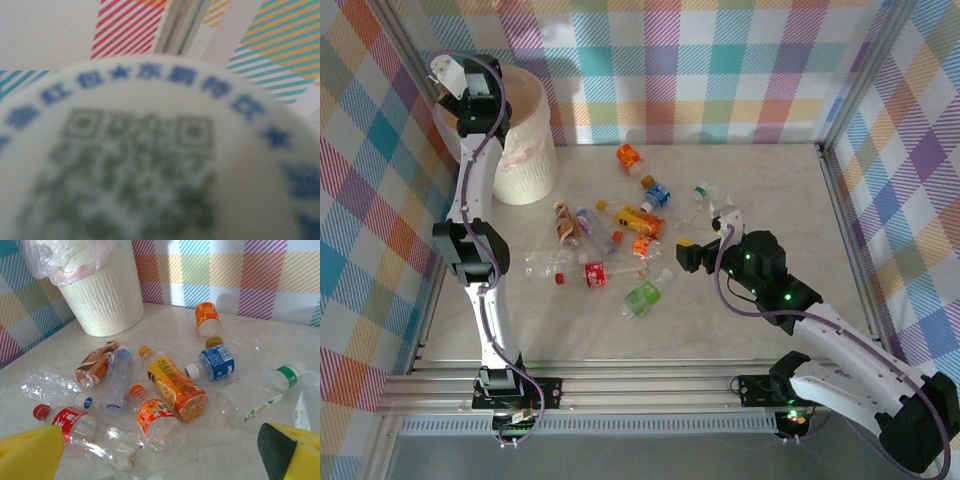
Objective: Put the plastic bottles in the bin
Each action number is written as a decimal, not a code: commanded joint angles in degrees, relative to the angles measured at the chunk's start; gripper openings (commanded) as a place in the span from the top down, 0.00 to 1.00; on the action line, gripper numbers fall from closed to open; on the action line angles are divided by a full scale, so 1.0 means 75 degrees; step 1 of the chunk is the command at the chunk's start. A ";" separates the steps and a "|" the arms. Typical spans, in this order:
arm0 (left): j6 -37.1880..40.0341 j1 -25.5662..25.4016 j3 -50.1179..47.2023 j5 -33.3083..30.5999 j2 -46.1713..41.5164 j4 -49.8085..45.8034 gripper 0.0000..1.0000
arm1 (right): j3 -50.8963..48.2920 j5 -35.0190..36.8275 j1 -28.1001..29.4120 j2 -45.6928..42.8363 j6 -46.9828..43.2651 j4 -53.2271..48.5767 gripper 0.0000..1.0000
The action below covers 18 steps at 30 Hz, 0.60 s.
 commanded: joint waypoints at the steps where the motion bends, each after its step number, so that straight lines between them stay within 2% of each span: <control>1: -0.0055 0.0216 0.0798 -0.0677 0.0373 -0.1222 0.50 | 0.0237 0.0321 0.0057 -0.0277 -0.0054 -0.0212 0.00; 9: 0.0028 0.0309 0.0883 -0.1006 0.0491 -0.1356 0.48 | 0.0069 0.0486 0.0051 -0.0362 0.0073 -0.0160 0.00; 16: -0.0436 0.0362 0.0908 -0.0801 0.0396 -0.1547 0.38 | -0.0010 0.0493 0.0051 -0.0201 0.0133 -0.0041 0.00; 18: -0.0662 0.0363 0.0904 -0.0768 0.0319 -0.1677 0.31 | -0.0028 0.0495 0.0051 -0.0131 0.0153 0.0023 0.00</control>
